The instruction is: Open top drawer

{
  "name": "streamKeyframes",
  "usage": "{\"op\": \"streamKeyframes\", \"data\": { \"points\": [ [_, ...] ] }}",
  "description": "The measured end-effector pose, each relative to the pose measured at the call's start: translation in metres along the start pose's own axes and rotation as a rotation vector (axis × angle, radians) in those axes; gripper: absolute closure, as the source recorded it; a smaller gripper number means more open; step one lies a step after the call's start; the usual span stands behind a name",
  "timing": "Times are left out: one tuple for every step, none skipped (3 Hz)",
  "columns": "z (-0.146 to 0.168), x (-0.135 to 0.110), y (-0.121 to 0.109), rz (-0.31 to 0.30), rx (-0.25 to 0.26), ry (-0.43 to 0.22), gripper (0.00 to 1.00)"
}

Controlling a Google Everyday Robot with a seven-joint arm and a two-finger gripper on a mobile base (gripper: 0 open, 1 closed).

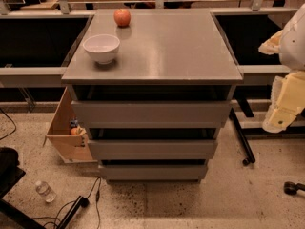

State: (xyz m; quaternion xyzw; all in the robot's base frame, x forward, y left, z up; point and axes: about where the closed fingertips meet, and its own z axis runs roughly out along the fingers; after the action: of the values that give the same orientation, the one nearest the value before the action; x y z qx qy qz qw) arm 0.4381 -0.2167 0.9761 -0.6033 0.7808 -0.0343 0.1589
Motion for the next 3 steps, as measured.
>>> {"op": "streamKeyframes", "data": {
  "points": [
    [0.0, 0.0, 0.0, 0.0, 0.0, 0.0, 0.0],
    [0.011, -0.002, -0.012, -0.026, 0.015, 0.02, 0.0],
    [0.04, -0.012, -0.03, -0.097, 0.044, 0.092, 0.0]
  ]
}}
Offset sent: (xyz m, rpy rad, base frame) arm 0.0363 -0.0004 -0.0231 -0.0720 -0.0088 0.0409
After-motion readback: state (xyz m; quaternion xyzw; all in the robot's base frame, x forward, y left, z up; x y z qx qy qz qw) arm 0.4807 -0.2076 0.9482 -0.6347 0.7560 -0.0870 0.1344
